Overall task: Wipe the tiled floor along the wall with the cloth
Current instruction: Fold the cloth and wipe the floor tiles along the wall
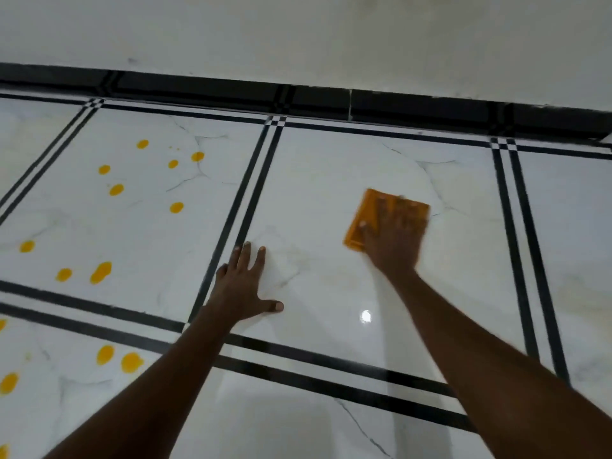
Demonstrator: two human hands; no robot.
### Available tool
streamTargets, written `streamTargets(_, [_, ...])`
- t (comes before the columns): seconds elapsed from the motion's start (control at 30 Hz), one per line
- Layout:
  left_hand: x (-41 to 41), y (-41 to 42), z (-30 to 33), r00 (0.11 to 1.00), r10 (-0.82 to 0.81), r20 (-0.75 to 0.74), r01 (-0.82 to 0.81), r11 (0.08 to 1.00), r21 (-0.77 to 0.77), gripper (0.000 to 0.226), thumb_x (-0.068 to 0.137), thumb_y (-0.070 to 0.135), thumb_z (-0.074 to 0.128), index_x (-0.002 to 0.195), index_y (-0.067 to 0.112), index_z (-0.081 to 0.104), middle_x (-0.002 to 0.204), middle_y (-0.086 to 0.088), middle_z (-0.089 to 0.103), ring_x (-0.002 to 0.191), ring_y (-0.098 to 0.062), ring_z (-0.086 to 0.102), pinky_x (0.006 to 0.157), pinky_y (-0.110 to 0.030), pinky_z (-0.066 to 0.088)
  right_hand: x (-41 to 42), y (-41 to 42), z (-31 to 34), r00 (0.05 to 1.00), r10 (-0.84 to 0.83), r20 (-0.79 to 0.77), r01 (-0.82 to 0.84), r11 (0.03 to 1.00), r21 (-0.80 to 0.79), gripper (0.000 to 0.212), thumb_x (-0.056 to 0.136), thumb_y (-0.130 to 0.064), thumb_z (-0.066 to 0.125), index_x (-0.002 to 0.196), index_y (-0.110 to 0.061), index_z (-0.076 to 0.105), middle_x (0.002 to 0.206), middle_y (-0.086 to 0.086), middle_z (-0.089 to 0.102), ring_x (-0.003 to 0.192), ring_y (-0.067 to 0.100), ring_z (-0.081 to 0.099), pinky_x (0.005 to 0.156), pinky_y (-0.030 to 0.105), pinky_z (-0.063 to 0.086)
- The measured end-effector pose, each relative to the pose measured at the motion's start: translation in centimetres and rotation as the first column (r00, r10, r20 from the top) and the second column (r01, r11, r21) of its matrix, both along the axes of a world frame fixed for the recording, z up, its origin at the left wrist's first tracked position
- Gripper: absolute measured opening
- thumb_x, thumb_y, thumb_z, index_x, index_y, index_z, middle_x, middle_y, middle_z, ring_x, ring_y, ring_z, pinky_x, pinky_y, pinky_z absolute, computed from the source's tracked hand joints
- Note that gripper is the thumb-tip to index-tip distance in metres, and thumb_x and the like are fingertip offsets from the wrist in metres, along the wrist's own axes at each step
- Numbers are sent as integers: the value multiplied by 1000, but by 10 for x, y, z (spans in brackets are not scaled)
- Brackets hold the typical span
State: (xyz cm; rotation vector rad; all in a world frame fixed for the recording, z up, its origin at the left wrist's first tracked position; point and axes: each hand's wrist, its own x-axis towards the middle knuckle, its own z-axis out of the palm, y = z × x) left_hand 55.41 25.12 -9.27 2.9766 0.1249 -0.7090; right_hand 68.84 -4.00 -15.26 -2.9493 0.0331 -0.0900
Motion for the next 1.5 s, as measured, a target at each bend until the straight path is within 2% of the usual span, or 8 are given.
streamTargets(0.13, [-26,14,-5,994,32,105,-31,999,-11,123,70,92,37,159,23,-13,166,-9,-19,154,-27,-12,124,-49,5,-93,6,18,972,-235,-13,236,971,40,79,94,-60,31,161,-19,26,165,26,23,152,48,21,122,67,8])
streamTargets(0.33, [-47,24,-11,987,102,123,-108,993,40,119,70,93,27,158,25,-14,166,-10,-19,154,-31,-13,124,-52,7,-31,124,16,870,477,-121,-483,875,-20,80,91,-68,24,161,-29,27,168,17,24,153,44,22,123,65,6])
streamTargets(0.47, [-69,47,-1,974,213,70,-216,976,28,121,77,85,47,159,19,-13,165,-11,-20,153,-32,-14,124,-51,5,31,102,5,967,255,-20,-255,967,-15,78,95,-64,23,150,-16,51,156,27,42,141,52,42,111,75,28])
streamTargets(0.57, [-80,61,4,966,255,49,-256,966,18,127,75,85,50,158,14,-15,166,-9,-20,154,-30,-14,125,-48,5,-27,107,16,988,134,-76,-131,990,47,82,90,-63,30,159,-18,33,163,27,28,150,51,24,119,72,11])
streamTargets(0.77, [-84,68,-3,949,309,59,-309,951,-9,134,69,89,52,158,16,-17,164,-9,-24,153,-28,-18,125,-48,0,-52,198,16,739,666,-96,-667,744,25,83,91,-71,24,162,-29,23,168,16,23,155,43,17,122,64,5])
streamTargets(1.03, [-79,66,1,943,331,37,-330,943,-36,135,69,83,60,158,16,-15,165,-8,-23,153,-29,-18,125,-49,1,-12,145,11,992,111,-61,-108,993,46,84,91,-63,29,161,-18,29,166,25,23,152,49,19,122,68,7])
streamTargets(1.27, [-80,71,-3,935,351,45,-349,936,-43,135,67,84,62,159,20,-15,165,-5,-22,153,-25,-17,126,-46,-1,-24,235,14,723,682,-111,-687,727,-8,82,92,-70,25,163,-29,20,168,16,24,155,43,18,122,65,10])
streamTargets(1.5, [-74,66,2,925,375,54,-372,926,-55,137,66,78,68,159,15,-10,166,-9,-19,154,-30,-14,125,-50,2,32,101,17,867,473,-155,-485,873,-53,89,88,-75,17,163,-27,20,168,17,21,152,46,20,119,68,17])
